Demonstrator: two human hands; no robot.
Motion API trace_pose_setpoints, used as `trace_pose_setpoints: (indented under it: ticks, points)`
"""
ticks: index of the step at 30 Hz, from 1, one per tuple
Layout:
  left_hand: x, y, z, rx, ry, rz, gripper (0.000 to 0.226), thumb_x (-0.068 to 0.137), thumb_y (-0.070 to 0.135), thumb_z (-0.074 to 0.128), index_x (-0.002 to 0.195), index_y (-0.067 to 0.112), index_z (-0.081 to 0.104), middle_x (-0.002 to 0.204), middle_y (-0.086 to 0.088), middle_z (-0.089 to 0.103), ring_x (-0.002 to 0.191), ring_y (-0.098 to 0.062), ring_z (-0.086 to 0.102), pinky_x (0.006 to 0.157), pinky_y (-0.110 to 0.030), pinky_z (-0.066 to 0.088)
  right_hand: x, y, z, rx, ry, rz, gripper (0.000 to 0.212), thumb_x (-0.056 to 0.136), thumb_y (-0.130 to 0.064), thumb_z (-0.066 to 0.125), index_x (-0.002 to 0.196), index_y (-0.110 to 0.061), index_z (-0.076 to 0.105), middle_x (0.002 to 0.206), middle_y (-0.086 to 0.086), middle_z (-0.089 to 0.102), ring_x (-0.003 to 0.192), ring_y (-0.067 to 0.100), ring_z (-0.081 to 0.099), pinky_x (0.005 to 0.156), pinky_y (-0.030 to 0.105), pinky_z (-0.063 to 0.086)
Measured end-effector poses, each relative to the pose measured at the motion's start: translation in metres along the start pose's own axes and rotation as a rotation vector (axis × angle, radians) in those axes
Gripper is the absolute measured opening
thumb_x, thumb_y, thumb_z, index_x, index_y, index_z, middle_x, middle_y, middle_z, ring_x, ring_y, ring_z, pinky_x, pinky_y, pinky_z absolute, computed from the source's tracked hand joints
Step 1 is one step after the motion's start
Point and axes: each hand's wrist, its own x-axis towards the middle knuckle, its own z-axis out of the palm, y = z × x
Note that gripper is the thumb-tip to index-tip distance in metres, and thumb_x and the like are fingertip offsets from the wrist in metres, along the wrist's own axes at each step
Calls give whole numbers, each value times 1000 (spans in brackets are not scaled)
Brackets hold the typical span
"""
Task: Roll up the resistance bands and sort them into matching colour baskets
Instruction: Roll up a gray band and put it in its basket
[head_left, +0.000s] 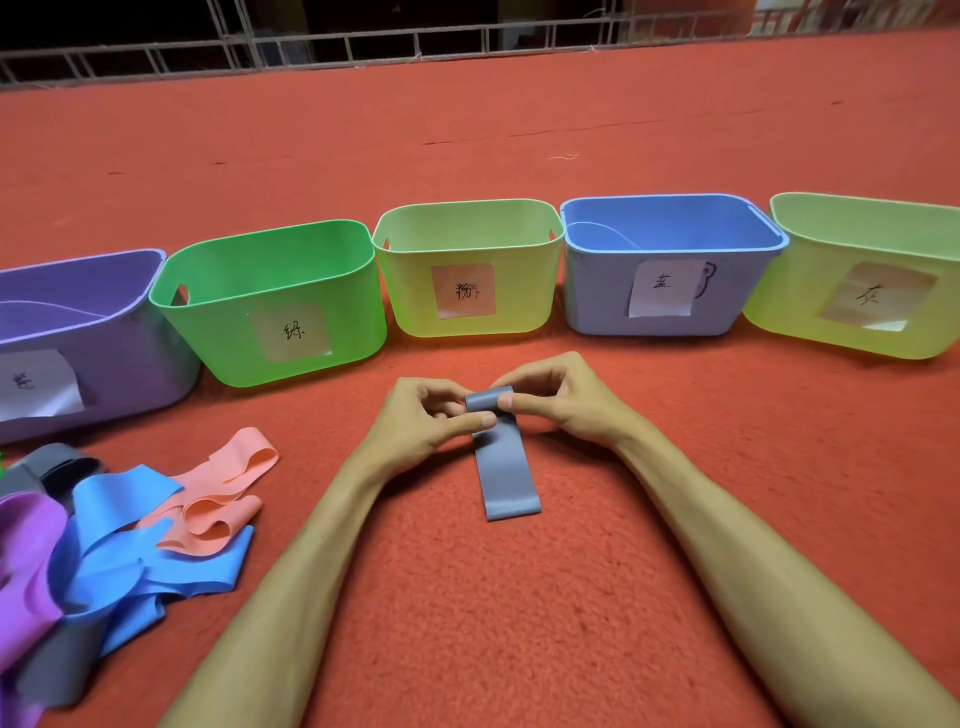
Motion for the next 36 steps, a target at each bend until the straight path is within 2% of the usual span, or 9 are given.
trace_pose_setpoints:
  ticks: [2, 6, 10, 15, 18, 22, 30, 33, 36]
  points:
    - [-1, 2, 1, -32, -15, -15, 14, 89, 15, 81, 96, 3, 79, 63, 6, 68, 52, 1, 49, 51, -11, 36, -1, -1, 1, -6, -9, -10, 21, 93, -9, 76, 113, -4, 77, 108, 13, 78, 98, 20, 71, 94, 45, 55]
    - [-3, 4, 0, -94, -21, 2, 15, 88, 8, 80, 101, 0, 79, 74, -12, 71, 54, -2, 51, 51, -12, 38, 0, 0, 1, 11, 2, 15, 24, 88, -6, 79, 112, -3, 77, 107, 15, 78, 95, 20, 70, 92, 45, 56]
    - [-4, 3, -1, -113, 4, 46, 21, 84, 7, 83, 104, 2, 80, 90, -29, 74, 70, -13, 62, 58, -16, 46, 3, -1, 1, -12, 17, 89, 24, 85, -13, 84, 107, -6, 77, 89, 16, 76, 80, 17, 62, 73, 38, 47]
    - [-3, -1, -1, -112, 21, 84, 27, 80, 8, 86, 106, 4, 80, 99, -20, 78, 87, -19, 69, 77, -28, 56, 3, -3, -1, 20, -17, 120, 13, 94, -14, 75, 98, -2, 78, 83, 7, 75, 76, 11, 65, 76, 26, 52]
    - [-3, 2, 1, -76, 30, 86, 27, 79, 6, 87, 105, 4, 80, 85, -16, 76, 67, -7, 57, 61, -16, 47, 1, -2, -1, 12, -14, 101, 15, 94, -13, 74, 101, -1, 78, 88, 8, 76, 79, 11, 67, 79, 26, 52]
    - [-1, 1, -1, -22, -5, 14, 24, 83, 14, 86, 106, 11, 80, 63, 9, 60, 53, -5, 38, 50, -15, 33, 0, -3, -1, 39, 9, 67, 17, 93, -13, 76, 106, -3, 78, 97, 21, 77, 86, 16, 66, 83, 34, 50]
    - [-4, 5, -1, -93, -58, -11, 17, 95, 10, 73, 105, -3, 76, 64, 8, 65, 51, -1, 46, 48, -12, 34, -1, -3, 0, 67, -17, 54, 24, 87, -6, 80, 110, -1, 76, 98, 17, 77, 87, 18, 66, 84, 33, 53]
    - [-5, 5, -3, -137, -52, 12, 20, 91, 7, 76, 110, -1, 76, 76, -5, 69, 55, -1, 50, 50, -13, 38, 0, -4, 0, 51, -6, 96, 22, 86, -7, 82, 106, -3, 75, 82, 8, 69, 79, 13, 59, 74, 28, 47]
    - [-5, 4, -3, -152, -37, 33, 25, 88, 4, 79, 112, 0, 77, 88, -15, 74, 62, -1, 57, 53, -14, 43, 1, -6, 0, 52, 3, 93, 21, 89, -11, 80, 107, -2, 76, 92, 15, 76, 85, 16, 65, 81, 30, 50]
